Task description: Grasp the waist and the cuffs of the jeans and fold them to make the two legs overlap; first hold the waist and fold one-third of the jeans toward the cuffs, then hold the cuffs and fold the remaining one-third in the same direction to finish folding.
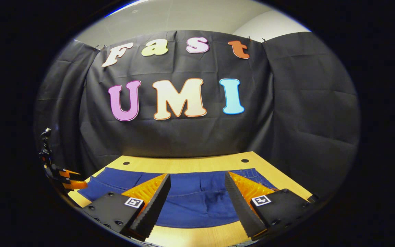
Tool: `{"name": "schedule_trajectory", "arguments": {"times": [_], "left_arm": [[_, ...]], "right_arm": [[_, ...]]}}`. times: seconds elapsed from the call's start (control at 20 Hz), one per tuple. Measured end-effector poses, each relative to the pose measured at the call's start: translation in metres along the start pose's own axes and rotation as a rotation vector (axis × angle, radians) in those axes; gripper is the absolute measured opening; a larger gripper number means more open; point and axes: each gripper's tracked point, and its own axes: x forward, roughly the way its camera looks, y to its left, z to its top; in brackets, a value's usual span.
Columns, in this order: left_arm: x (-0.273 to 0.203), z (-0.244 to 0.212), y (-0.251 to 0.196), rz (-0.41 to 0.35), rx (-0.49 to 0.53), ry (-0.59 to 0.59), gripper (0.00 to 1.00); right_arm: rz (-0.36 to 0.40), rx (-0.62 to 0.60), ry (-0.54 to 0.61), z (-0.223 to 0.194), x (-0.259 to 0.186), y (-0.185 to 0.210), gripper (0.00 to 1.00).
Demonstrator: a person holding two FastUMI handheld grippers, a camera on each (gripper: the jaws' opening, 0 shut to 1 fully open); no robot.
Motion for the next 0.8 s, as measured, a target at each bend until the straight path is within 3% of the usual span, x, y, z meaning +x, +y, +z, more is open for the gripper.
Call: {"name": "schedule_trajectory", "arguments": {"times": [0.35,0.55,0.8], "left_arm": [[-0.008,-0.079,0.037,-0.152,0.158,0.326,0.96],[-0.013,-0.1,0.055,-0.194,0.2,0.453,0.96],[-0.025,-0.131,0.079,-0.301,0.347,0.647,0.95]], "right_arm": [[0.02,-0.049,0.074,-0.024,0.001,0.011,0.98],[0.014,-0.046,0.114,-0.035,-0.001,0.01,0.99],[0.02,-0.06,0.152,-0.043,0.001,0.015,0.98]]}}
